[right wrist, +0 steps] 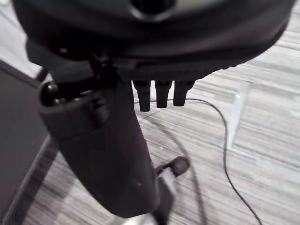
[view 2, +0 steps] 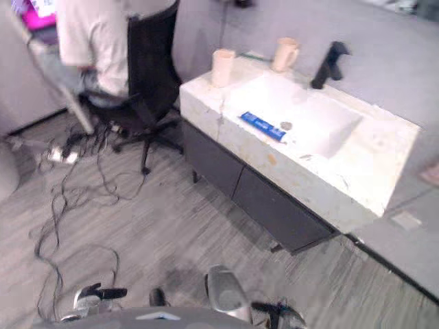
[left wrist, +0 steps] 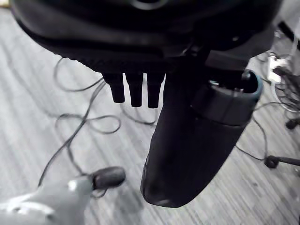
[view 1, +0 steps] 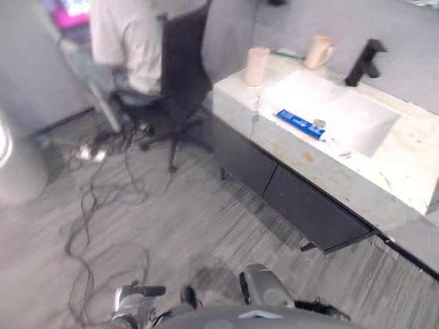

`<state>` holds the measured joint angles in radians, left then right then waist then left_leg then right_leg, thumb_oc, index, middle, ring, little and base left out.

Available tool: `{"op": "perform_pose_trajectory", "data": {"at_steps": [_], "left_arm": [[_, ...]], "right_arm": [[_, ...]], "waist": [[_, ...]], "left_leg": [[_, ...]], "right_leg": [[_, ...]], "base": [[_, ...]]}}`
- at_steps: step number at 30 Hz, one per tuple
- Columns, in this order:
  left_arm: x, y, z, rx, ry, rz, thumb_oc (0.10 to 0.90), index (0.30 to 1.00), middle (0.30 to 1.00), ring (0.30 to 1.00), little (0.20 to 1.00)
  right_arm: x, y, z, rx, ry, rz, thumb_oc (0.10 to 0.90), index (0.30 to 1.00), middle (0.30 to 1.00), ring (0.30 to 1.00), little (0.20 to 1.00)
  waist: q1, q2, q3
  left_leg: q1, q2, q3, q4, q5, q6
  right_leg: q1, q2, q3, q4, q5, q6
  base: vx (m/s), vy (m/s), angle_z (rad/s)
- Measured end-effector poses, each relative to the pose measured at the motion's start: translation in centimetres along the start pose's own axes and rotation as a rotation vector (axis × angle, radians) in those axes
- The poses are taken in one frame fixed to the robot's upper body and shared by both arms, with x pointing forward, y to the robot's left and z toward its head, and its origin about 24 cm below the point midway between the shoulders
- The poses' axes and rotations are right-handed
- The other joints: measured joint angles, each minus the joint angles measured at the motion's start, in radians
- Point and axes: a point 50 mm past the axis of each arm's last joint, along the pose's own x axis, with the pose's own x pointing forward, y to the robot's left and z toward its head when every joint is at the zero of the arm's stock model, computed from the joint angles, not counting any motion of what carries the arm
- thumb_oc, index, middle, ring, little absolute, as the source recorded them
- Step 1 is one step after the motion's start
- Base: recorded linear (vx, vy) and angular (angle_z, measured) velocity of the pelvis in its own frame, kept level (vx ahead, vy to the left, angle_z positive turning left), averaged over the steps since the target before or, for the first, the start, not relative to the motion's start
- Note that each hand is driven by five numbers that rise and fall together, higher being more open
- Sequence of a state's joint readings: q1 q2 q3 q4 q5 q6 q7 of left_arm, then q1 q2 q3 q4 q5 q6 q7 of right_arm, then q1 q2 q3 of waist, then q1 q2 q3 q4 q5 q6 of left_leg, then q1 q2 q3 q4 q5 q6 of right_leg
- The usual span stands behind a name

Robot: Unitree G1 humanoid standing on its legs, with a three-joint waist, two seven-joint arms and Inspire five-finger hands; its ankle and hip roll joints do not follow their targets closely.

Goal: Organize the bathroom.

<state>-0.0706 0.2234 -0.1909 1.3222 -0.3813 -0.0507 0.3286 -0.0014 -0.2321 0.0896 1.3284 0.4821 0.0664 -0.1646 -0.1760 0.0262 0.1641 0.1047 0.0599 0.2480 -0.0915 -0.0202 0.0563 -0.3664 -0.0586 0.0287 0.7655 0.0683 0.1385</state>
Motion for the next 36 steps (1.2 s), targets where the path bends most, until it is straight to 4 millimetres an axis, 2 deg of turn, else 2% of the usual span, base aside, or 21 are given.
{"op": "perform_pose_trajectory", "data": {"at_steps": [2,3,4,5,7,10,11,12,13,14,15,17,20,21,23,24,25,27,29,31,36], "left_arm": [[0.2,0.6,1.0,-0.007,-0.040,0.014,0.800,0.900,0.900,0.900,0.900],[0.3,1.3,0.8,-0.003,-0.032,0.031,0.800,0.900,0.900,0.900,0.900],[0.4,1.5,0.4,-0.001,-0.015,0.040,0.800,0.900,0.900,0.900,0.900],[0.4,2.3,-0.1,0.004,-0.004,0.066,0.800,0.900,0.900,0.900,0.900],[0.2,2.2,-1.4,0.008,0.025,0.064,0.800,0.900,0.900,0.900,0.900],[-0.1,0.5,-1.5,0.002,0.026,0.019,0.800,0.900,0.900,0.900,0.900],[-0.2,0.5,-2.2,0.012,0.039,0.018,0.800,0.900,0.900,0.900,0.900],[-0.2,0.6,-1.9,0.016,0.027,0.020,0.800,0.900,0.900,0.900,0.900],[-0.2,0.8,-2.5,0.030,0.035,0.026,0.800,0.900,0.900,0.900,0.900],[-0.4,0.5,-2.7,0.030,0.042,0.012,0.800,0.900,0.900,0.900,0.900],[-0.6,-0.4,-2.9,0.028,0.043,-0.017,0.800,0.900,0.900,0.900,0.900],[-0.7,-1.1,-2.7,0.019,0.039,-0.040,0.800,0.900,0.900,0.900,0.900],[-0.6,-1.0,-1.9,0.019,0.018,-0.034,0.800,0.900,0.900,0.900,0.900],[-0.5,-0.9,-1.4,0.025,-0.001,-0.036,0.800,0.900,0.900,0.900,0.900],[-0.4,-1.3,-0.1,0.014,-0.032,-0.045,0.800,0.900,0.900,0.900,0.900],[-0.5,-1.6,0.0,0.006,-0.029,-0.052,0.800,0.900,0.900,0.900,0.900],[-0.5,-1.9,-0.1,0.009,-0.025,-0.067,0.800,0.900,0.900,0.900,0.900],[-0.5,-1.8,-0.3,0.014,-0.023,-0.072,0.800,0.900,0.900,0.900,0.900],[-0.4,-1.1,-0.5,0.017,-0.021,-0.057,0.800,0.900,0.900,0.900,0.900],[-0.3,-0.1,-2.0,0.019,0.019,-0.031,0.800,0.900,0.900,0.900,0.900],[-0.2,0.5,-1.8,0.002,0.012,-0.015,0.800,0.900,0.900,0.900,0.900]], "right_arm": [[0.0,0.0,-0.9,-0.005,0.025,0.009,0.800,0.900,0.900,0.900,0.900],[0.0,0.2,-0.7,-0.003,0.012,0.018,0.800,0.900,0.900,0.900,0.900],[-0.1,0.1,-1.2,-0.002,0.015,0.030,0.800,0.900,0.900,0.900,0.900],[-0.1,0.3,-1.3,0.005,0.009,0.039,0.800,0.900,0.900,0.900,0.900],[-0.1,0.0,-1.9,0.005,0.020,0.037,0.800,0.900,0.900,0.900,0.900],[-0.2,-1.1,-3.9,-0.022,0.073,0.012,0.800,0.900,0.900,0.900,0.900],[-0.3,-1.1,-4.5,-0.021,0.090,0.010,0.800,0.900,0.900,0.900,0.900],[-0.3,-1.0,-4.9,-0.021,0.103,0.014,0.800,0.900,0.900,0.900,0.900],[-0.4,-0.9,-5.5,-0.023,0.114,0.017,0.800,0.900,0.900,0.900,0.900],[-0.4,-1.2,-5.1,-0.036,0.100,0.011,0.800,0.900,0.900,0.900,0.900],[-0.2,-1.6,-3.9,-0.054,0.063,0.000,0.800,0.900,0.900,0.900,0.900],[0.1,-1.8,-1.0,-0.063,-0.032,-0.001,0.800,0.900,0.900,0.900,0.900],[0.0,-1.0,1.6,-0.063,-0.122,0.020,0.800,0.900,0.900,0.900,0.900],[0.0,-0.5,2.6,-0.077,-0.144,0.031,0.800,0.900,0.900,0.900,0.900],[-0.2,0.2,4.3,-0.076,-0.192,0.044,0.800,0.900,0.900,0.900,0.900],[-0.2,0.1,4.7,-0.072,-0.200,0.036,0.800,0.900,0.900,0.900,0.900],[-0.1,-0.3,4.3,-0.071,-0.189,0.016,0.800,0.900,0.900,0.900,0.900],[-0.1,-0.2,3.6,-0.074,-0.171,0.014,0.800,0.900,0.900,0.900,0.900],[-0.1,0.3,2.0,-0.077,-0.127,0.026,0.800,0.900,0.900,0.900,0.900],[-0.1,1.0,0.8,-0.110,-0.097,0.047,0.800,0.900,0.900,0.900,0.900],[-0.2,0.9,-2.3,-0.110,-0.008,0.042,0.800,0.900,0.900,0.900,0.900]], "waist": [[-0.027,0.000,0.003],[-0.021,0.000,0.003],[-0.020,-0.015,0.006],[-0.017,-0.043,0.008],[-0.027,-0.059,0.004],[-0.050,-0.034,-0.012],[-0.045,-0.032,-0.023],[-0.045,-0.051,-0.031],[-0.044,-0.077,-0.055],[-0.039,-0.084,-0.066],[-0.014,-0.069,-0.069],[0.020,-0.033,-0.070],[0.019,-0.028,-0.069],[0.044,-0.033,-0.069],[0.069,-0.027,-0.041],[0.073,-0.009,-0.036],[0.071,0.027,-0.040],[0.070,0.035,-0.036],[0.070,0.009,-0.029],[0.077,-0.005,-0.026],[0.063,-0.026,-0.036]], "left_leg": [[0.021,-0.036,0.059,0.001,-0.043,-0.007],[0.027,-0.045,0.099,0.000,-0.061,-0.034],[0.042,-0.072,0.139,0.001,-0.061,-0.032],[0.069,-0.100,0.195,0.000,-0.088,-0.034],[0.103,-0.124,0.252,0.005,-0.096,-0.012],[0.136,-0.109,0.221,0.056,-0.132,-0.027],[0.136,-0.084,0.225,0.129,-0.105,-0.140],[0.111,-0.075,0.206,0.222,-0.120,-0.160],[0.068,-0.063,0.173,0.369,-0.127,-0.168],[-0.010,-0.051,0.101,0.584,-0.125,-0.164],[-0.092,-0.030,0.035,0.725,-0.136,-0.172],[-0.139,-0.030,-0.020,0.631,-0.175,-0.163],[-0.160,-0.018,-0.075,0.360,-0.122,-0.136],[-0.134,-0.033,-0.169,0.146,-0.069,-0.118],[-0.156,-0.035,-0.233,0.055,0.004,-0.115],[-0.150,-0.029,-0.252,0.023,0.025,-0.109],[-0.131,-0.010,-0.232,0.002,0.052,-0.099],[-0.125,0.002,-0.195,0.002,0.103,-0.099],[-0.096,-0.008,-0.118,0.001,0.116,-0.076],[-0.062,-0.013,-0.041,0.001,0.086,-0.068],[-0.038,-0.018,-0.029,0.005,0.080,-0.063]], "right_leg": [[-0.051,-0.024,-0.087,-0.079,-0.077,-0.007],[-0.025,-0.041,-0.164,-0.258,-0.104,-0.007],[0.025,-0.046,-0.273,-0.502,-0.101,-0.010],[0.043,-0.058,-0.359,-0.606,-0.101,0.001],[0.059,-0.050,-0.420,-0.644,-0.081,-0.006],[0.090,-0.016,-0.339,-0.583,-0.045,-0.055],[0.140,-0.001,-0.332,-0.563,-0.058,-0.076],[0.163,-0.001,-0.317,-0.568,-0.069,-0.095],[0.202,-0.008,-0.281,-0.617,-0.024,-0.158],[0.267,0.012,-0.244,-0.683,0.026,-0.218],[0.298,0.034,-0.204,-0.736,0.043,-0.239],[0.335,0.058,-0.126,-0.788,0.066,-0.251],[0.377,0.061,-0.042,-0.817,0.055,-0.237],[0.374,0.061,0.024,-0.838,0.052,-0.232],[0.370,0.069,0.099,-0.841,0.055,-0.216],[0.364,0.080,0.116,-0.840,0.047,-0.204],[0.367,0.094,0.108,-0.841,0.037,-0.189],[0.358,0.074,0.043,-0.815,0.014,-0.159],[0.349,0.009,-0.074,-0.793,-0.005,-0.128],[0.336,-0.030,-0.152,-0.772,-0.019,-0.099],[0.383,-0.042,-0.163,-0.822,0.021,-0.053]], "base": [[0.49,0.103,-0.81],[0.41,0.077,-1.02],[0.48,0.111,-1.24],[0.37,0.096,-1.12],[0.35,0.069,-0.82],[0.28,0.018,-0.14],[0.26,-0.012,-0.05],[0.23,0.047,-0.21],[0.25,0.132,-0.26],[0.26,0.188,-0.65],[0.13,0.148,-0.93],[0.12,0.165,-1.31],[0.19,0.286,-0.98],[0.12,0.178,-1.35],[0.15,0.224,-1.41],[0.14,0.180,-1.00],[0.12,0.141,-0.95],[0.06,0.068,-0.68],[0.05,0.062,-0.90],[0.01,-0.001,-1.08],[0.01,-0.039,-0.12]]}}
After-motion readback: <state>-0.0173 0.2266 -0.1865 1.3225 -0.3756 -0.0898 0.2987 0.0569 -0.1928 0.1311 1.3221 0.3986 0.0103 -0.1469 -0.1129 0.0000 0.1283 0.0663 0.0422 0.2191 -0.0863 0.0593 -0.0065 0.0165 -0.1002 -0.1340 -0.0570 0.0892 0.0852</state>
